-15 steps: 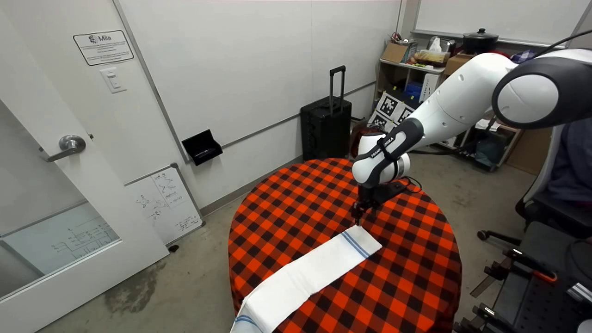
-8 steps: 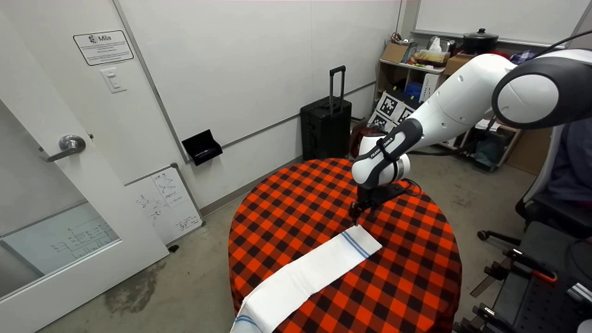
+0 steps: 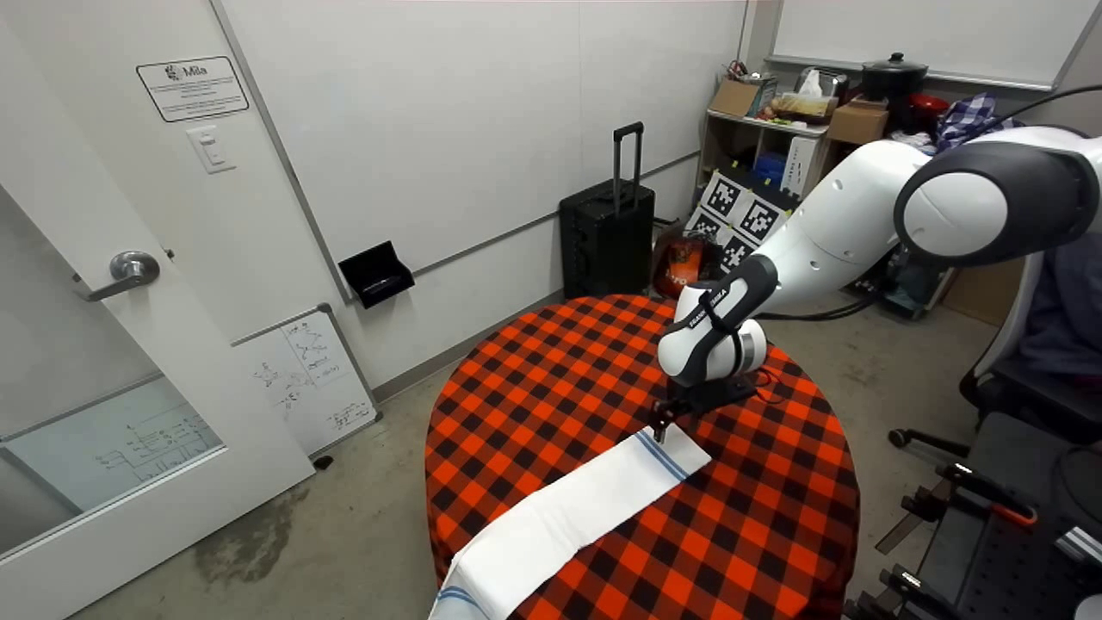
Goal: Fold the dishcloth four times
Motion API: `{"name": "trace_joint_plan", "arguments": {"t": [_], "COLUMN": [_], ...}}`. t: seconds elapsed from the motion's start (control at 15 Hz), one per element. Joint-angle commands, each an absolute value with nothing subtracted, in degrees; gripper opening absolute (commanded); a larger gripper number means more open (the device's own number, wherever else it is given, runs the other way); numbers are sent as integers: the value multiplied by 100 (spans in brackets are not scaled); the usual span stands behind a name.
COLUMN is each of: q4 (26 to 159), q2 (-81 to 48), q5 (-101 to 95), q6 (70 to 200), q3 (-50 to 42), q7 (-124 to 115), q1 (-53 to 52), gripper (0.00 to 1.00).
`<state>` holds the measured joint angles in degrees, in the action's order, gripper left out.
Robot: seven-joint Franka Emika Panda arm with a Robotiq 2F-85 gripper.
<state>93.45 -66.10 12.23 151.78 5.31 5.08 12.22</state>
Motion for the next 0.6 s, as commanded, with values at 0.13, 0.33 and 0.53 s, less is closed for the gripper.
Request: {"name": "trace_joint_plan", "arguments": {"t": [0.13, 0.33, 0.53], "q4": [9418, 9430, 9465], "q2": [-6883, -6878, -6828], "q5": [1207, 1224, 1228], "q6": [15623, 15652, 15654], "q3": [475, 508, 538], "q7": [383, 365, 356], "q1": [1181, 1215, 1214], "gripper": [74, 63, 40]}}
